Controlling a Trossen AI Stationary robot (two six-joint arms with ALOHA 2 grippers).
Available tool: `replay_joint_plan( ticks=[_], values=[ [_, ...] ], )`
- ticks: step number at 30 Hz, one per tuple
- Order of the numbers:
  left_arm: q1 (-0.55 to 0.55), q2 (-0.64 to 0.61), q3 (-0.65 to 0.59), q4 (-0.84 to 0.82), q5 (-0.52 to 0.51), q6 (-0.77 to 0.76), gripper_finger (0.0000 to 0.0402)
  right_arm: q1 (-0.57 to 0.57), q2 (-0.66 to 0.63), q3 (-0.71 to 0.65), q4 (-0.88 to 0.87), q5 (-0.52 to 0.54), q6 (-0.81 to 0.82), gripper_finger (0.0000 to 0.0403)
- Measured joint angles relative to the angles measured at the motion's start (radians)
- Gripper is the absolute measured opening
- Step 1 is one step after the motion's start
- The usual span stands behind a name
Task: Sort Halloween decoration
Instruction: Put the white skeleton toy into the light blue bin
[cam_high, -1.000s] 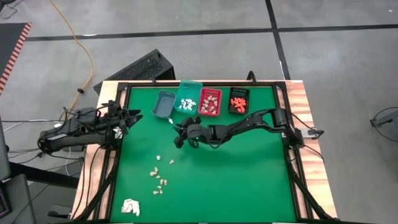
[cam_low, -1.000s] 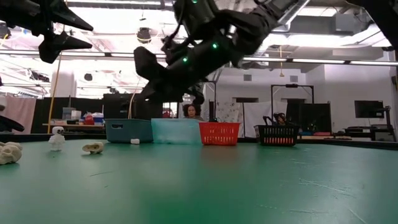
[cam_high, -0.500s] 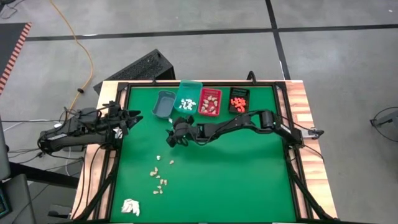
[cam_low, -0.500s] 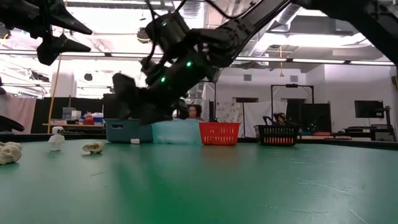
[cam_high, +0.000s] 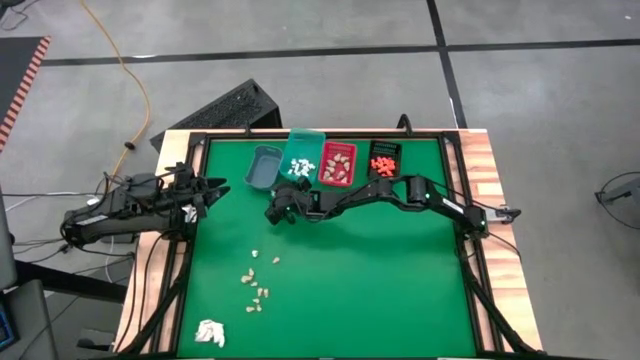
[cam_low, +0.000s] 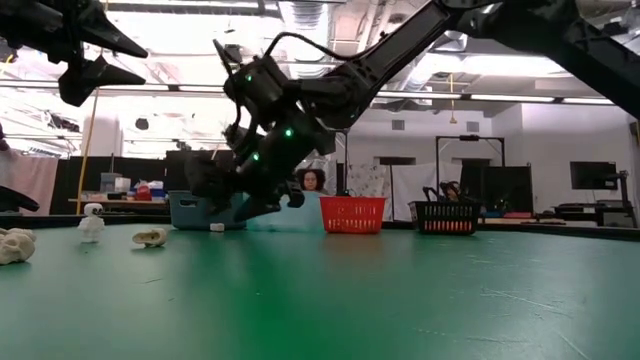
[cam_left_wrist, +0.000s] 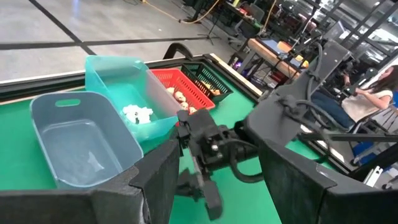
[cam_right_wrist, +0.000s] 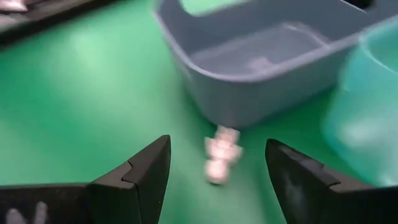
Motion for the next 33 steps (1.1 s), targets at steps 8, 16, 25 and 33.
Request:
replay_joint_plan(
  ticks=[8, 16, 25, 33],
  values=[
    [0.0, 0.0, 0.0, -0.027, -0.019, 0.001, 0.021, -0.014, 0.0, -0.001, -0.067, -0.04, 0.0, 0.0206],
    [0.0, 0.0, 0.0, -0.03, -0.027, 0.012, 0.021, -0.006, -0.001, -0.001, -0.095, -0.05, 0.0, 0.0093],
    [0.0, 0.0, 0.0, -0.03, -0.027, 0.011, 0.021, 0.039, -0.004, 0.004, -0.105, -0.062, 0.0, 0.0012],
    [0.0, 0.0, 0.0, -0.031, -0.027, 0.01, 0.021, 0.119, -0.003, 0.131, -0.216, -0.08, -0.001, 0.0004]
  ],
)
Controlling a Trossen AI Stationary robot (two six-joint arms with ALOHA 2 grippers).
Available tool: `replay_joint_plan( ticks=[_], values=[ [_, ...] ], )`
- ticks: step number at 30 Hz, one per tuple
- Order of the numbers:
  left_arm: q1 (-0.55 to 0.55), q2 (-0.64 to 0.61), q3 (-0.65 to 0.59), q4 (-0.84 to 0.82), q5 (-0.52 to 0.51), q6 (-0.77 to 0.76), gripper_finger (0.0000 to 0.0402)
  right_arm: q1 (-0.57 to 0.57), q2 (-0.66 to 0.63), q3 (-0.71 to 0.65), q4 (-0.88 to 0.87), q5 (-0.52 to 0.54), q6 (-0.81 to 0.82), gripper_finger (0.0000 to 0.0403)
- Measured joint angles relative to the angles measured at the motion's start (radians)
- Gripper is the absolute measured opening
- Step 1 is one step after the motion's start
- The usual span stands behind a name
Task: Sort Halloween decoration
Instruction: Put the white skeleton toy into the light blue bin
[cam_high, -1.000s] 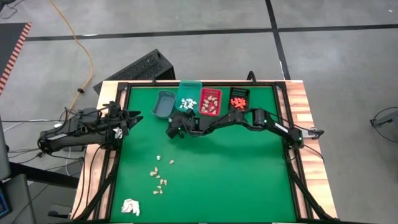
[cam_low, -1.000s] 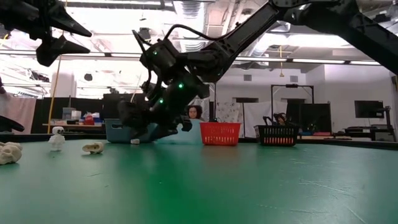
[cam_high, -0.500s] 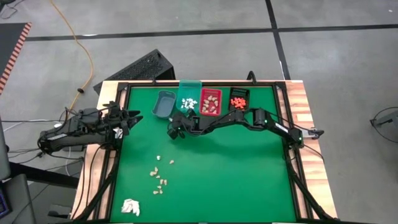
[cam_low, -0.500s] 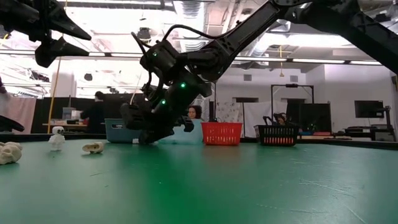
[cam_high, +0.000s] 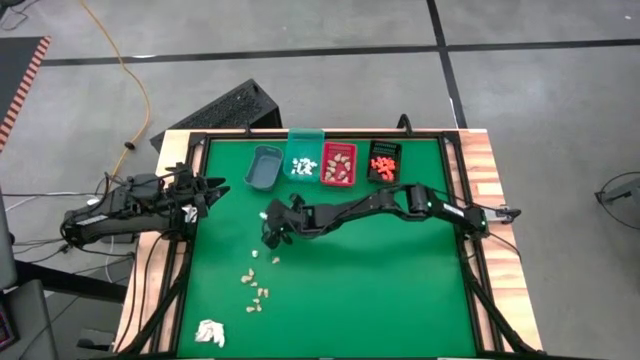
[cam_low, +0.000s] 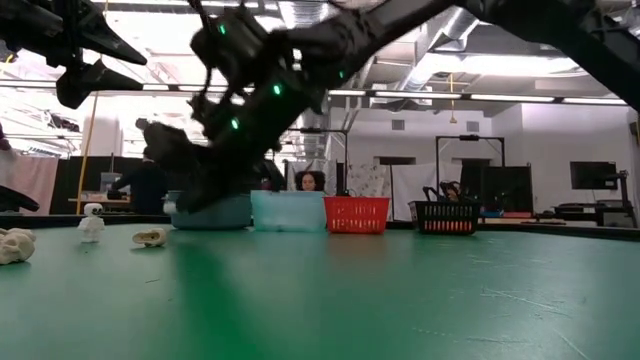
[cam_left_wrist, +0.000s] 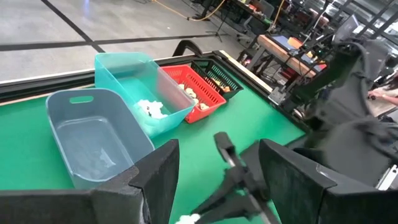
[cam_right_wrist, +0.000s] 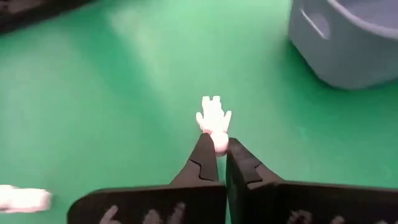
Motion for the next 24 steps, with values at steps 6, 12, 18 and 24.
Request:
replay_joint_plan(
  ticks=[6, 12, 18, 24],
  values=[
    [0.0, 0.0, 0.0, 0.0, 0.002, -0.018, 0.021, -0.013, -0.051, 0.081, -0.167, 0.116, -0.037, 0.0004],
    [0.0, 0.0, 0.0, 0.0, 0.008, -0.036, 0.021, -0.103, -0.179, 0.086, -0.269, 0.148, -0.157, 0.0004],
    [0.0, 0.0, 0.0, -0.01, 0.01, -0.066, 0.021, -0.246, -0.281, 0.085, -0.445, 0.164, -0.233, 0.0004],
    [0.0, 0.001, 0.0, -0.028, -0.001, -0.081, 0.021, -0.36, -0.269, 0.084, -0.469, -0.033, -0.255, 0.0007]
  ],
)
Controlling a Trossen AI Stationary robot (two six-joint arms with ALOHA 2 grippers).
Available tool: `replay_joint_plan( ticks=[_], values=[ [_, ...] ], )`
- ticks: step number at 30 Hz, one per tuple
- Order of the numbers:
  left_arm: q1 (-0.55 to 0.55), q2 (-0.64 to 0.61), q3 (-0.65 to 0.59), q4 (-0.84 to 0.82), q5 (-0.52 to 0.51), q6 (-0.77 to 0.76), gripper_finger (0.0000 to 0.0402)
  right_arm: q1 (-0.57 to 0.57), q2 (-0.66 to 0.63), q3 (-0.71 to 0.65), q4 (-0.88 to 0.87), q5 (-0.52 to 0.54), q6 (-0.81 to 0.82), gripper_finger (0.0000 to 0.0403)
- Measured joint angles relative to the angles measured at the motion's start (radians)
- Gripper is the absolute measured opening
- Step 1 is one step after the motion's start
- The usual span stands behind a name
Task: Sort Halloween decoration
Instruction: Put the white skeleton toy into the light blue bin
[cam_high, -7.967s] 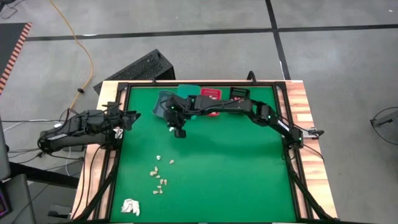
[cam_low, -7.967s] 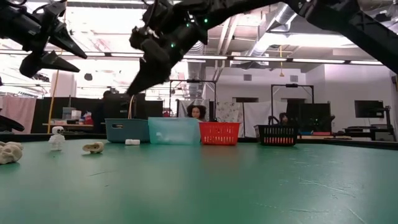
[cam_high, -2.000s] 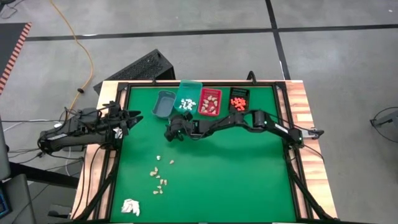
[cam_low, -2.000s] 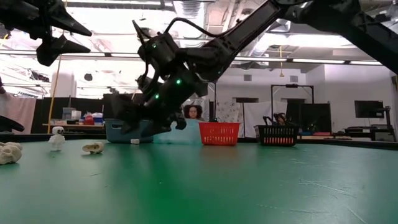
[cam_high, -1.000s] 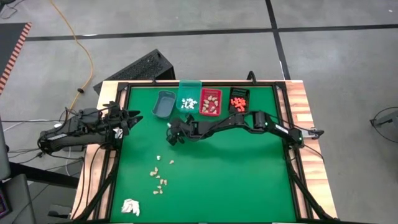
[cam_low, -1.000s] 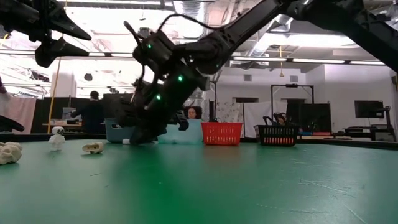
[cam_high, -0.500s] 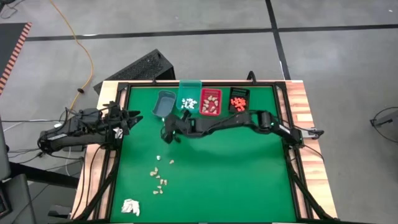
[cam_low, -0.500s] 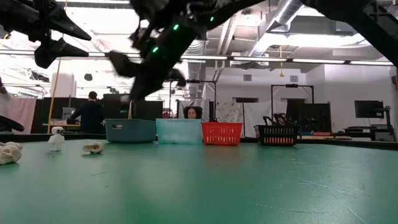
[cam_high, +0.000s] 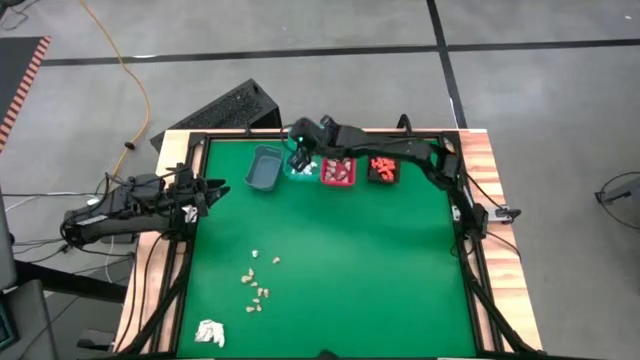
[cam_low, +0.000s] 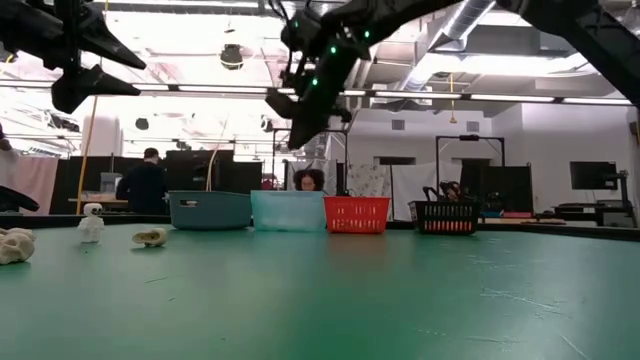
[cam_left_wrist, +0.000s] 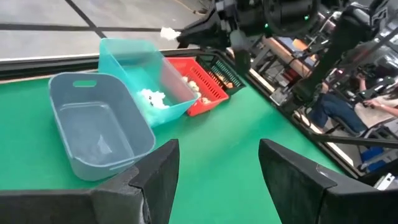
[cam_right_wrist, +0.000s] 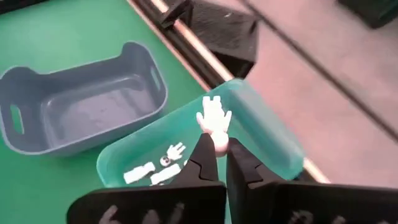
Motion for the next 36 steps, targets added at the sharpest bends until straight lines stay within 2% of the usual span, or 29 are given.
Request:
replay_joint_plan(
  ticks=[3, 17, 20, 28, 30, 36],
  values=[
    [0.0, 0.0, 0.0, -0.001, 0.0, -0.003, 0.021, -0.029, 0.013, -0.002, -0.032, -0.083, 0.008, 0.0018],
    [0.0, 0.0, 0.0, -0.026, 0.003, -0.003, 0.021, -0.048, 0.042, 0.0, -0.077, -0.157, 0.011, 0.0137],
    [0.0, 0.0, 0.0, -0.024, 0.015, -0.004, 0.021, -0.032, 0.039, 0.0, -0.067, -0.239, -0.038, 0.0153],
    [0.0, 0.0, 0.0, -0.024, 0.031, -0.003, 0.021, 0.1, 0.036, 0.0, 0.134, -0.562, -0.137, 0.016],
    [0.0, 0.0, 0.0, -0.024, 0.031, -0.003, 0.021, 0.147, 0.036, 0.0, 0.192, -0.587, -0.191, 0.0159],
    [0.0, 0.0, 0.0, -0.023, 0.041, -0.003, 0.021, 0.281, 0.077, 0.0, 0.341, -0.562, -0.286, 0.0157]
  ],
)
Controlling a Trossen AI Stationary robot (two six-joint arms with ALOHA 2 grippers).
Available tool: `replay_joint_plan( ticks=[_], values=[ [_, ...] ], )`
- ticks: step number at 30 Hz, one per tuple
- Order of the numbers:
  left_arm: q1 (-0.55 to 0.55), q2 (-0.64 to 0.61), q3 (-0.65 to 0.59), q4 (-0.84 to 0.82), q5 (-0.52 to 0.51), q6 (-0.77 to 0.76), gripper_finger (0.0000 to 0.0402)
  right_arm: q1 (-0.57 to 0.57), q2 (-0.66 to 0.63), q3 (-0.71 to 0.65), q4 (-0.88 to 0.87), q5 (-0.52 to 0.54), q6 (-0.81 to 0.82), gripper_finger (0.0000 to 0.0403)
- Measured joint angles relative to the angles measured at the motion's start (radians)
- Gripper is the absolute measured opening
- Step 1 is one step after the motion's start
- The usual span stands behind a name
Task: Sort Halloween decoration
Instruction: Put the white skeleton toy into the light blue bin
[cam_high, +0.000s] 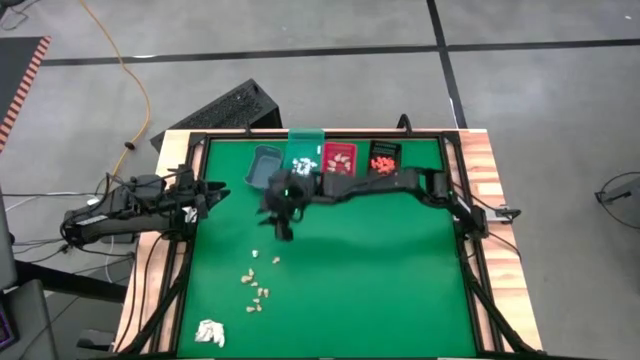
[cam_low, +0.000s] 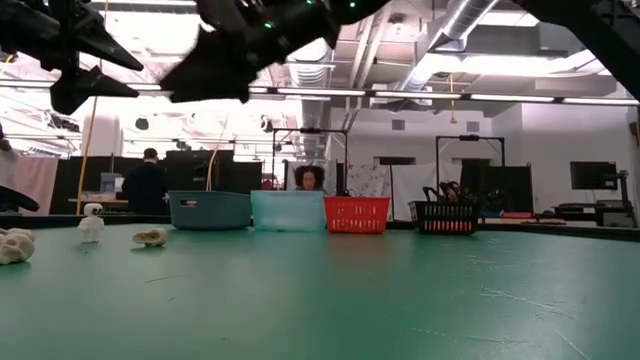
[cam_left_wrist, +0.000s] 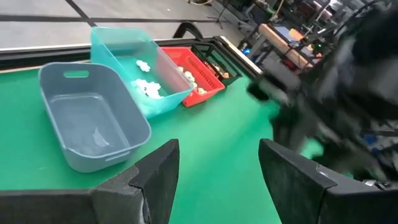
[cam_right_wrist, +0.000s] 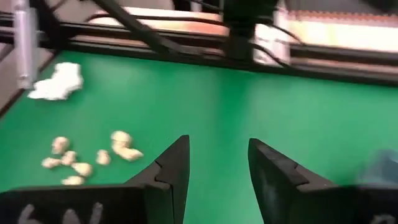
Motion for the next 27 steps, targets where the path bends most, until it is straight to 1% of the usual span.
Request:
replay_joint_plan(
  ticks=[2, 4, 6, 8, 10, 13, 17, 21, 23, 27],
  values=[
    [0.0, 0.0, 0.0, 0.001, 0.017, 0.002, 0.021, 0.029, 0.03, 0.001, 0.055, 0.016, 0.005, 0.0157],
    [0.0, 0.0, 0.0, 0.005, 0.033, -0.003, 0.021, 0.045, 0.05, -0.003, 0.049, 0.022, 0.015, 0.0157],
    [0.0, 0.0, 0.0, 0.013, 0.043, -0.005, 0.021, 0.056, 0.075, 0.002, 0.097, 0.023, 0.025, 0.0157],
    [0.0, -0.001, 0.0, 0.026, 0.044, -0.006, 0.021, 0.062, 0.082, -0.002, 0.08, 0.023, 0.048, 0.0157],
    [0.0, -0.001, 0.0, 0.049, 0.052, -0.004, 0.021, 0.067, 0.105, 0.001, 0.113, 0.023, 0.062, 0.0157],
    [0.0, -0.001, 0.005, 0.095, 0.104, 0.024, 0.021, 0.069, 0.121, -0.001, 0.107, 0.023, 0.095, 0.0157],
    [0.0, -0.001, 0.056, 0.086, 0.16, 0.083, 0.021, 0.071, 0.13, -0.001, 0.138, 0.023, 0.121, 0.0157],
    [0.0, -0.001, 0.132, -0.007, 0.164, 0.123, 0.021, 0.072, 0.13, 0.0, 0.159, 0.022, 0.123, 0.0157],
    [0.0, -0.001, 0.165, -0.083, 0.152, 0.125, 0.021, 0.072, 0.13, 0.0, 0.157, 0.023, 0.123, 0.0157],
    [0.0, -0.002, 0.199, -0.219, 0.138, 0.085, 0.021, 0.071, 0.13, 0.0, 0.158, 0.022, 0.123, 0.0157]
  ],
)
